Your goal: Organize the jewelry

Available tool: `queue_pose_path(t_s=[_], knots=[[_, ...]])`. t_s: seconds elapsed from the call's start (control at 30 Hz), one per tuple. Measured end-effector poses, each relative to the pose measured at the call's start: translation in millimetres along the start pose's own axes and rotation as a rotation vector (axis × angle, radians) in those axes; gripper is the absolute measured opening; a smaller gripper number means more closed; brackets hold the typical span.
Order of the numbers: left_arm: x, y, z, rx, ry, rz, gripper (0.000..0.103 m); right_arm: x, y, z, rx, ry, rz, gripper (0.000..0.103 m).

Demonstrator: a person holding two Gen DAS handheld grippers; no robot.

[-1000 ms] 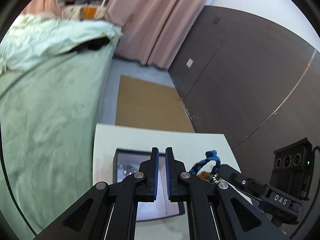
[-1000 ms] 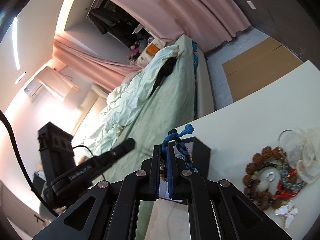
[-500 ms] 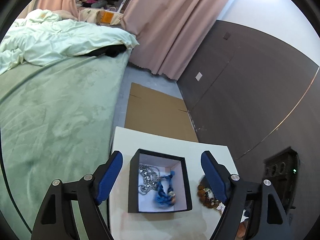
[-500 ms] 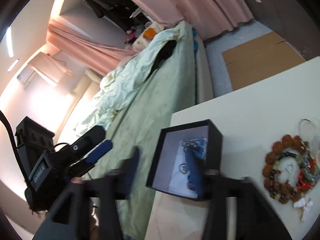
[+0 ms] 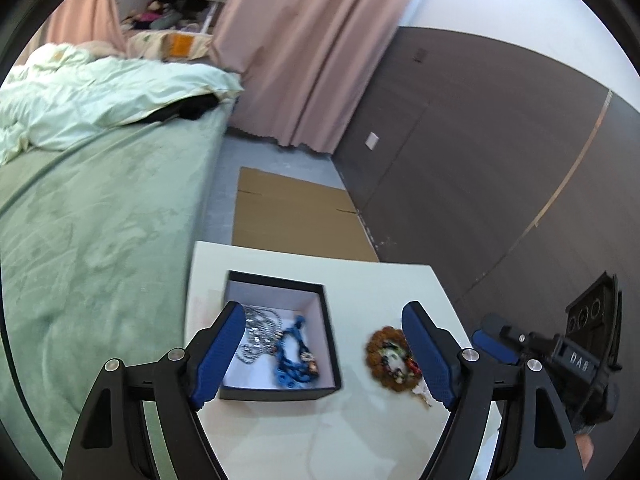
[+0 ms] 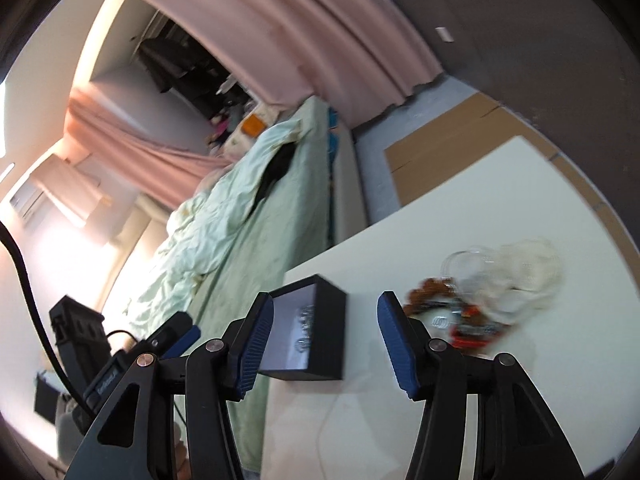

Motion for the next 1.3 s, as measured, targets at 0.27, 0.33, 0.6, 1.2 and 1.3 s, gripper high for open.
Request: queue_pose_path(t_s=[0.27, 0.33, 0.6, 1.2, 1.3], knots=[[17, 24, 37, 0.054, 0.058, -0.052, 0.081, 0, -13, 35, 0.094, 0.086, -0.033, 0.055], [22, 32, 47, 0.068, 0.076, -0.068, 0.08, 0, -14, 44, 0.114, 0.108, -0.042, 0.055], [47, 62, 71, 0.102, 0.069, -0.177, 0.047, -2, -23, 78, 0.136, 0.216, -0.047, 0.055], [77, 123, 71, -0.067, 0.006, -0.314, 0.026, -8, -23, 96, 0.23, 0.181, -0.05, 0.055], [82, 136, 69, -0.085, -0.002, -0.335, 0.025, -9, -22, 99, 0.229, 0.181, -0.059, 0.055]])
Point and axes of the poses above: each gripper's, at about its wrist camera, not at the fingertips, and y roughly the way its jaws point, z to its right, x to its underside, the point moved 5 cm from there along y, roughly the way its jaws point, and after that the axes turned 4 degrees about x, right-handed, at the moved point
